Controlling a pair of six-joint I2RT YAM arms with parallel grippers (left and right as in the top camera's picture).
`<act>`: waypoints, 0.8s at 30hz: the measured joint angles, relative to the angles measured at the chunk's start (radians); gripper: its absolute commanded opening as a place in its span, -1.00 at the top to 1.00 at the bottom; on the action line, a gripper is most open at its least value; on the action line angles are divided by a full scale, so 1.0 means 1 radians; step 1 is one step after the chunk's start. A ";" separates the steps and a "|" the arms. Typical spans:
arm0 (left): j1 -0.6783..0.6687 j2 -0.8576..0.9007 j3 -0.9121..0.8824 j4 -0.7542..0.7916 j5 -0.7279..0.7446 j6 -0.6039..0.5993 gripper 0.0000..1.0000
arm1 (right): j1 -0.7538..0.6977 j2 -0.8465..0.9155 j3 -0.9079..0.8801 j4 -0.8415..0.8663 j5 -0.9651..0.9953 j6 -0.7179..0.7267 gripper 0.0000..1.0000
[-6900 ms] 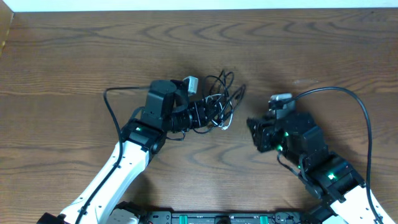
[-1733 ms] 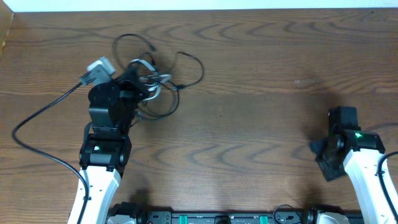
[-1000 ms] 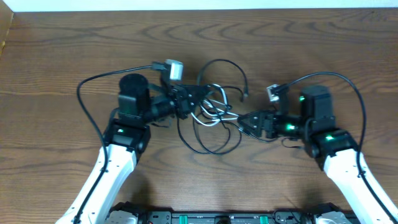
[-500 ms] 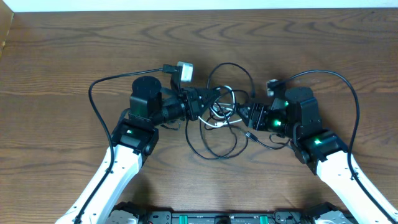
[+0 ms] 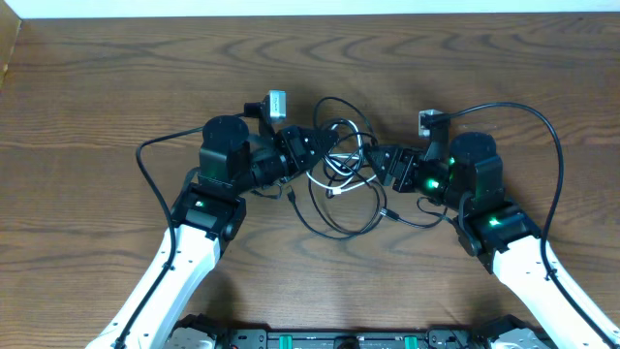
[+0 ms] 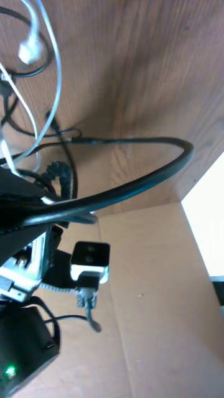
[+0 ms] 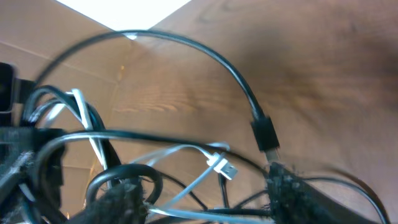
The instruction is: Untangle cables
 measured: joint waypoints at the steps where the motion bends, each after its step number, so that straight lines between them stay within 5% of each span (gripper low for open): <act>1: 0.002 0.000 0.000 0.000 -0.003 -0.008 0.85 | 0.003 0.000 -0.001 0.019 0.002 0.002 -0.39; 13: -0.095 0.001 0.001 0.059 0.022 -0.047 0.85 | 0.134 0.001 -0.001 0.024 0.208 0.011 -0.26; 24: -0.134 0.006 0.000 0.245 0.217 -0.086 0.85 | 0.087 0.001 0.008 -0.307 0.719 0.235 -0.40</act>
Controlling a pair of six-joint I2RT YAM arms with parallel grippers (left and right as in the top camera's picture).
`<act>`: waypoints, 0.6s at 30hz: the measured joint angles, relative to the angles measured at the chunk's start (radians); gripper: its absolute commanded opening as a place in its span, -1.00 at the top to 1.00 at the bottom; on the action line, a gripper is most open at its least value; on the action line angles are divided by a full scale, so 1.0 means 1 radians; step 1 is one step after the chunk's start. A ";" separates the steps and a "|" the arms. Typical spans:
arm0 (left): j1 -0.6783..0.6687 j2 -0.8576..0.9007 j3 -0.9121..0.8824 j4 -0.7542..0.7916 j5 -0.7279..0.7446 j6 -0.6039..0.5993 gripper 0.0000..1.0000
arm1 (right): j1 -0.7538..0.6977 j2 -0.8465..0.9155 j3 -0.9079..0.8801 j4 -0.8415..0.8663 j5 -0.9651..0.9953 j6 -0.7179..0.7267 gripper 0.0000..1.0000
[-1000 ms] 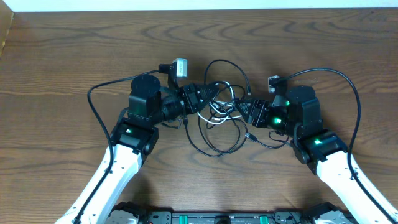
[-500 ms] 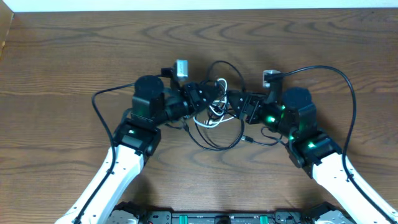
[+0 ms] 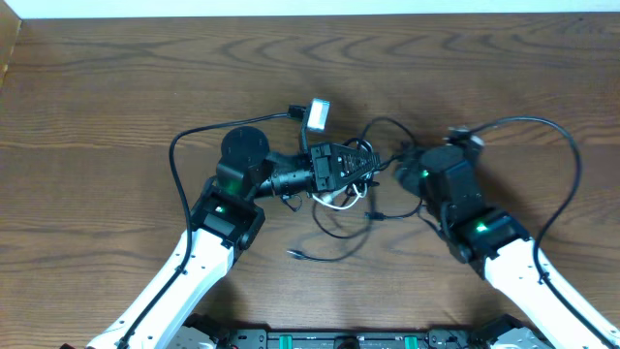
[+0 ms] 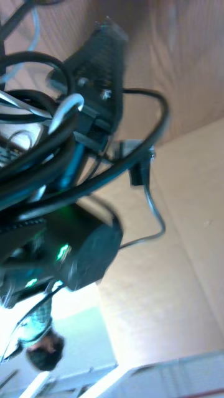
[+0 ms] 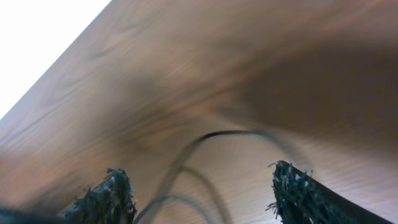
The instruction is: Untangle cables
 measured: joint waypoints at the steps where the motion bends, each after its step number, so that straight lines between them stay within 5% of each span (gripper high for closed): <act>1: 0.000 0.000 0.000 0.014 0.013 -0.002 0.85 | -0.022 0.000 0.000 -0.029 0.021 0.016 -0.40; 6: 0.000 0.000 0.000 0.042 0.045 -0.013 0.85 | -0.150 0.000 0.000 -0.101 -0.011 0.033 -0.49; 10: 0.007 0.000 0.000 0.042 0.014 -0.009 0.85 | -0.223 -0.020 0.000 -0.032 -0.287 -0.164 -0.61; 16: 0.021 0.000 0.000 0.027 -0.012 0.246 0.81 | -0.247 -0.150 0.000 -0.095 -0.650 -0.352 -0.43; 17: 0.021 0.000 0.000 0.013 -0.010 0.307 0.56 | -0.249 -0.176 0.000 -0.103 -0.696 -0.370 -0.43; 18: 0.021 0.000 0.000 0.007 -0.010 0.348 0.52 | -0.251 -0.206 0.000 -0.107 -0.743 -0.387 -0.45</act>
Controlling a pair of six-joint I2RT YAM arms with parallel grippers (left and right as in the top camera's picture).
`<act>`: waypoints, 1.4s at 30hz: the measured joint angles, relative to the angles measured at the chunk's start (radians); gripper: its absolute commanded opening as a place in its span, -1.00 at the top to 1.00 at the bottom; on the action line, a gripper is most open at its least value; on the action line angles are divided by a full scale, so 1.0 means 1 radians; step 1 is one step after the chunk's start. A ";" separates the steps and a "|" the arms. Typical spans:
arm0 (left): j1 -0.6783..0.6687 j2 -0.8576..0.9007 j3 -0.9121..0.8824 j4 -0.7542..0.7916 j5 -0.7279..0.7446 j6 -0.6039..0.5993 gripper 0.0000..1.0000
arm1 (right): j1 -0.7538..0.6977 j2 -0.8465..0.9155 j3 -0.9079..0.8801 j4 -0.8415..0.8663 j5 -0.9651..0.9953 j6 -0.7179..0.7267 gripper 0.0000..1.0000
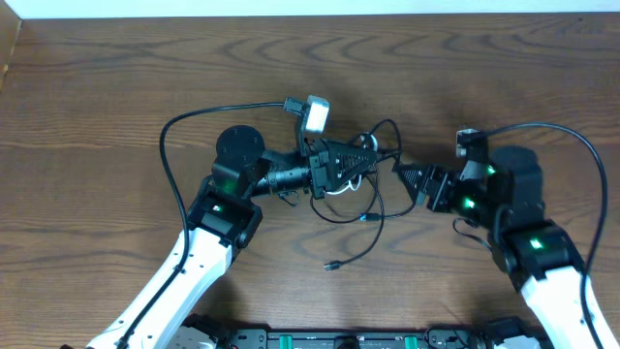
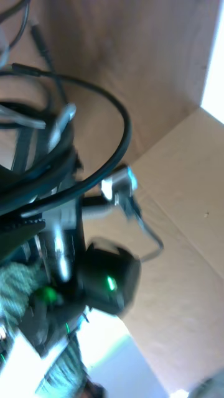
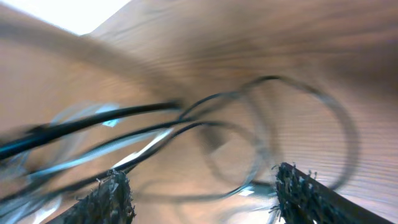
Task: Untangle cables
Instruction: 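Hold the bundle with the left gripper and grasp loops with the right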
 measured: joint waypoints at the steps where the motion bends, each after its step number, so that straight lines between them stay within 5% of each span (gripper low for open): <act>1: 0.000 0.000 0.000 -0.004 -0.004 0.031 0.52 | 0.000 -0.027 0.000 -0.008 -0.036 -0.014 -0.47; 8: 0.000 0.002 0.008 -0.332 -0.179 0.143 0.52 | 0.000 -0.148 0.002 -0.156 -0.079 -0.050 -0.42; 14: -0.002 0.046 0.007 -0.631 -0.511 0.071 0.40 | 0.000 -0.146 0.002 -0.243 0.005 0.004 -0.42; 19: -0.002 0.129 0.008 -0.708 -0.672 0.002 0.31 | 0.003 -0.120 0.002 -0.263 0.029 0.042 -0.43; 20: -0.002 0.147 0.008 -0.723 -0.690 -0.002 0.34 | 0.003 -0.111 0.002 -0.263 0.030 0.043 -0.43; 22: -0.002 0.191 0.008 -0.748 -0.719 -0.003 0.74 | 0.011 -0.091 0.002 -0.263 0.034 0.049 -0.42; 35: -0.002 0.388 0.008 -0.746 -0.686 -0.019 0.85 | 0.116 0.116 0.002 -0.226 0.034 0.157 -0.31; 42: -0.002 0.389 0.008 -0.494 -0.422 0.233 0.85 | 0.163 0.235 0.003 -0.094 -0.011 0.266 -0.04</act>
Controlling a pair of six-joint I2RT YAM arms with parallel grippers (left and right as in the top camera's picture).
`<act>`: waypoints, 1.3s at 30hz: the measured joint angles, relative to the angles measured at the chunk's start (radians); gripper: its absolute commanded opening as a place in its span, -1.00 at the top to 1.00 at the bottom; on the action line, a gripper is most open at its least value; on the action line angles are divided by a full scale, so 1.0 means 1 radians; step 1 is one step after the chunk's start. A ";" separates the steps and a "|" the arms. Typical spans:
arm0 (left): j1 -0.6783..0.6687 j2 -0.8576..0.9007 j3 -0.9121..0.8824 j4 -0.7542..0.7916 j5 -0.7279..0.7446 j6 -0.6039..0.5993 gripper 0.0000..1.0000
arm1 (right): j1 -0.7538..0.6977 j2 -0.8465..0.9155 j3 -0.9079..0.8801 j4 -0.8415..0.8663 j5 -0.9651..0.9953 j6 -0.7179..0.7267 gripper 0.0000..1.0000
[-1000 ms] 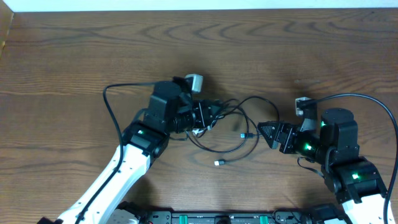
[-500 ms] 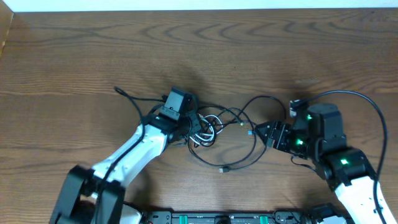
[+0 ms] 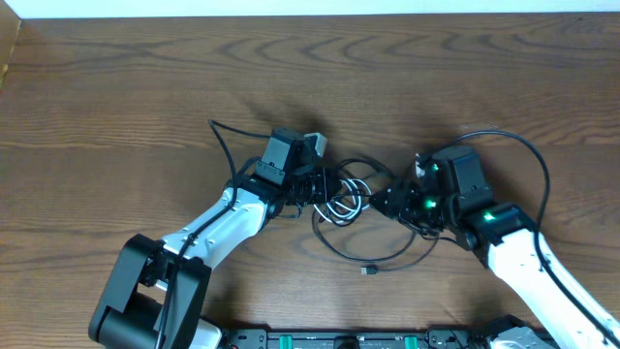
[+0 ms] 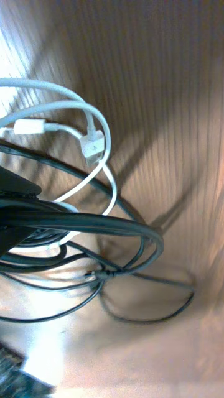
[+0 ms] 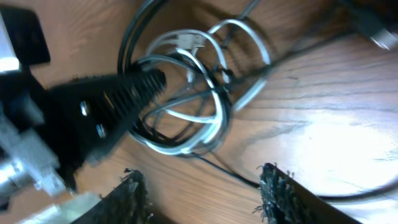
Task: Untangle cables
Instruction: 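Hold the bundle with the left gripper and grasp loops with the right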
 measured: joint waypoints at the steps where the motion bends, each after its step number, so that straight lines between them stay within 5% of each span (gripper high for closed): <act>1: 0.000 0.000 0.000 0.005 0.040 0.042 0.85 | 0.003 0.027 0.000 0.036 -0.011 0.038 -0.03; 12: 0.000 0.000 0.000 0.005 0.121 0.154 0.85 | 0.023 0.240 0.001 0.321 -0.053 0.328 0.11; 25: 0.000 0.000 0.000 0.005 0.124 0.164 0.85 | 0.085 0.294 0.001 0.331 -0.121 0.433 0.19; 39: 0.000 0.000 0.000 0.005 0.131 0.164 0.85 | 0.089 0.294 0.001 0.311 0.047 0.618 0.34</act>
